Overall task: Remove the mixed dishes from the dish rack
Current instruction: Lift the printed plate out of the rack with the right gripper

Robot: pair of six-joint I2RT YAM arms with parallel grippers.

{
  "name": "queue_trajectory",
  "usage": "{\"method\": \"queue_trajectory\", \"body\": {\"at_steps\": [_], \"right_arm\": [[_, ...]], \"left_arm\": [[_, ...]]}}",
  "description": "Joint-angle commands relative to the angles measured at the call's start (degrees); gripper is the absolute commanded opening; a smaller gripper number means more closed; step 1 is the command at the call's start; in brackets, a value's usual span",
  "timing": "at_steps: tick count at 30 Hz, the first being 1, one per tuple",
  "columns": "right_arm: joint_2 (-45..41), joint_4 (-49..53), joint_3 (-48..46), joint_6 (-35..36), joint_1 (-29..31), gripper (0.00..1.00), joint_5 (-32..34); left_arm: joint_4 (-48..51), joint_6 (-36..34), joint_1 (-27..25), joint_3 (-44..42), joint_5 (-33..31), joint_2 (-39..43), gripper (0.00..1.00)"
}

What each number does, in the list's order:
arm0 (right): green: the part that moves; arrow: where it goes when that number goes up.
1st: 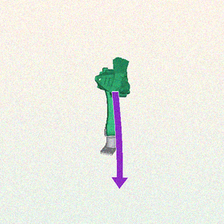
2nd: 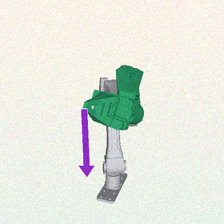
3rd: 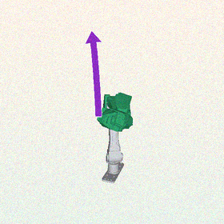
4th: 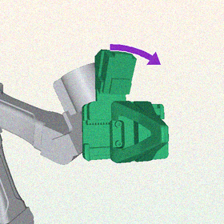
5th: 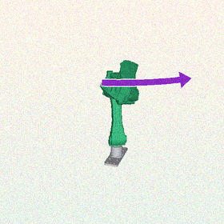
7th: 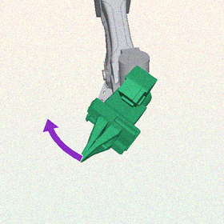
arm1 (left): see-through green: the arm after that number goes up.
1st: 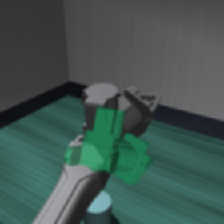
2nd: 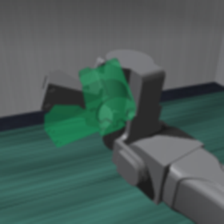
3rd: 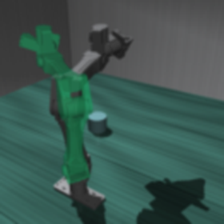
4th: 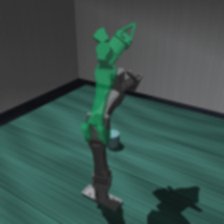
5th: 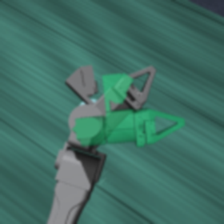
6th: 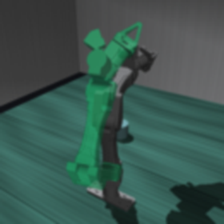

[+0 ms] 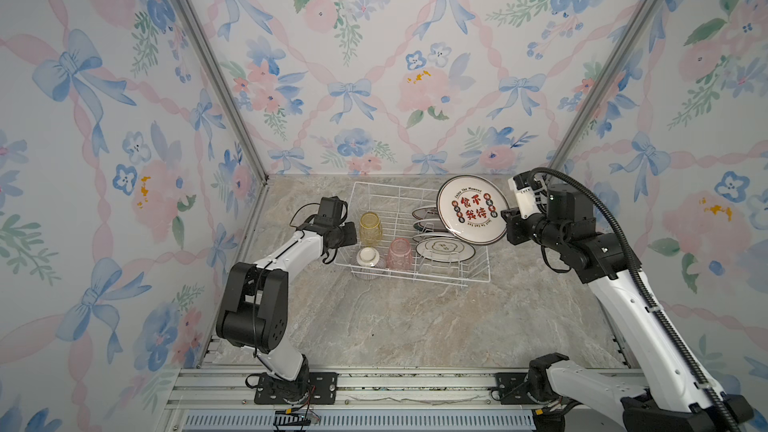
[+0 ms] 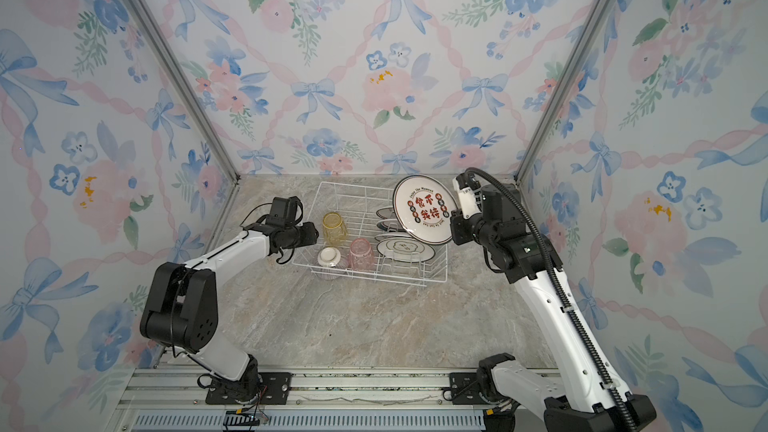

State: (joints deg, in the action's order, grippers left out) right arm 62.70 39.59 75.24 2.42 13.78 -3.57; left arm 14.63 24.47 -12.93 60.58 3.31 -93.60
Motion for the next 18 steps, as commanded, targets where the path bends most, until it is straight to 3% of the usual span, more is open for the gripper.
{"method": "queue_trajectory", "body": {"at_steps": [1, 18], "right_arm": [[-2.2, -6.4, -0.1, -8.1, -4.2, 0.0, -7.2], [0.0, -10.1, -6.8, -34.4, -27.6, 0.0, -14.8]], "left_arm": [[-0.1, -1.2, 0.4, 0.9, 1.1, -1.6, 0.46], [-0.2, -1.8, 1.3, 2.6, 2.1, -3.6, 0.46]]}}
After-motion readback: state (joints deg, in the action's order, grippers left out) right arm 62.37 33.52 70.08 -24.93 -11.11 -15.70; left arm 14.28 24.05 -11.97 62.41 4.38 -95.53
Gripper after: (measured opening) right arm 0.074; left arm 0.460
